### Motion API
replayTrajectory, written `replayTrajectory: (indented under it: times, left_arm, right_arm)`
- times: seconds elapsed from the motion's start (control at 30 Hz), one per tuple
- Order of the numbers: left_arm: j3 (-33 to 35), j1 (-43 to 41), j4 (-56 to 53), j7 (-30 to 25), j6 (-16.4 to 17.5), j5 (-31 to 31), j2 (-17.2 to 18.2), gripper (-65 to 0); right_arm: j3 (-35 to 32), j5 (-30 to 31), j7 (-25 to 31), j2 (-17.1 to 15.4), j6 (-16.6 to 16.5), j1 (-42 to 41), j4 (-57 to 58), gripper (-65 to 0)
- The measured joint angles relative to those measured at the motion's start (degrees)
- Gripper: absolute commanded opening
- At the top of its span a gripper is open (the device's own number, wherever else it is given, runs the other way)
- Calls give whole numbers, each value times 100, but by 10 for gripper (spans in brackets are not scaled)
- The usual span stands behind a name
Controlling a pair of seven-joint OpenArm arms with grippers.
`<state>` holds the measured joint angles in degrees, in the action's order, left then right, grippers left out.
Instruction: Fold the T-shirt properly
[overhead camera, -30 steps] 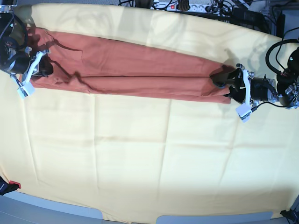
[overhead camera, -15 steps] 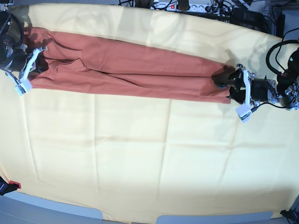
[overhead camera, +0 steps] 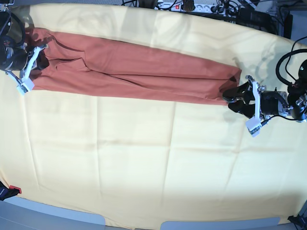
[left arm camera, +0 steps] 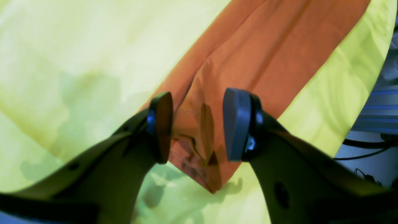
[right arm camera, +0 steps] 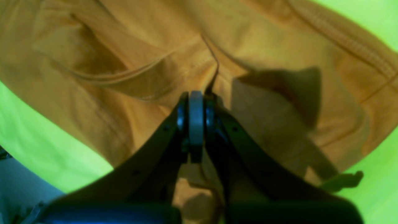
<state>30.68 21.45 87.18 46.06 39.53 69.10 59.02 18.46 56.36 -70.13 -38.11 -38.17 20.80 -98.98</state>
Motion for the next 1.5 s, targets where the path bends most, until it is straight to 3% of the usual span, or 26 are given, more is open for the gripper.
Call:
replayTrajectory:
  times: [0.07, 0.2, 0.27, 0.53, 0.6, 0.7, 0.73, 0.87, 0.97, 1.1, 1.2, 1.3, 1.4, 1.5]
  left_arm:
    - [0, 0, 0, 4, 0, -61, 4, -364]
    - [0, 0, 0, 0, 0, -170, 4, -364]
    - [0, 0, 0, 0, 0, -271, 4, -364]
    - [-369, 0, 0, 2, 0, -251, 33, -364]
    - [-638, 0, 0, 11, 2, -249, 57, -364]
    - [-1080, -17, 0, 2, 4, -240, 52, -364]
    - [-1235, -42, 0, 0, 4, -232, 52, -364]
    - [-2050, -564, 0, 2, -249, -210, -4, -364]
    - [-2688, -1108, -20, 236, -468, -229, -254, -364]
    - [-3388, -1814, -15, 219, -479, -240, -514, -364]
    - [-3954, -2299, -22, 232, -551, -251, -673, -364]
    - [-4347, -2677, -22, 208, -623, -251, -839, -364]
    - [-4430, -2903, -22, 197, -616, -254, -977, -364]
    - [-4430, -3067, -22, 142, -682, -682, -1115, -364]
  right_arm:
    - [0, 0, 9, 0, -2, 0, 0, -637]
    - [2, -295, -98, -33, -2, -103, 0, -320]
    - [42, -256, -356, -81, -2, -184, 0, -238]
    - [1036, 1311, -511, -61, 0, -275, -542, -256]
    - [1355, 1792, -514, -46, -2, -286, -599, -366]
    - [1462, 1978, -511, 31, -2, -247, -597, -650]
    - [1445, 1961, -514, 114, -2, -199, -597, -650]
    - [1416, 1377, -385, 590, -2, 57, -592, -650]
    - [1410, 741, 109, 870, 0, 107, -588, -650]
    - [1410, -107, 634, 1165, -2, 162, -586, -650]
    - [1384, -514, 1115, 1327, 0, 293, -586, -650]
    - [1220, -1025, 1211, 1445, -2, 319, -549, -650]
    - [927, -1054, 1368, 1436, -2, 289, -365, -650]
    - [680, -1506, 1644, 1432, 0, 289, -146, -650]
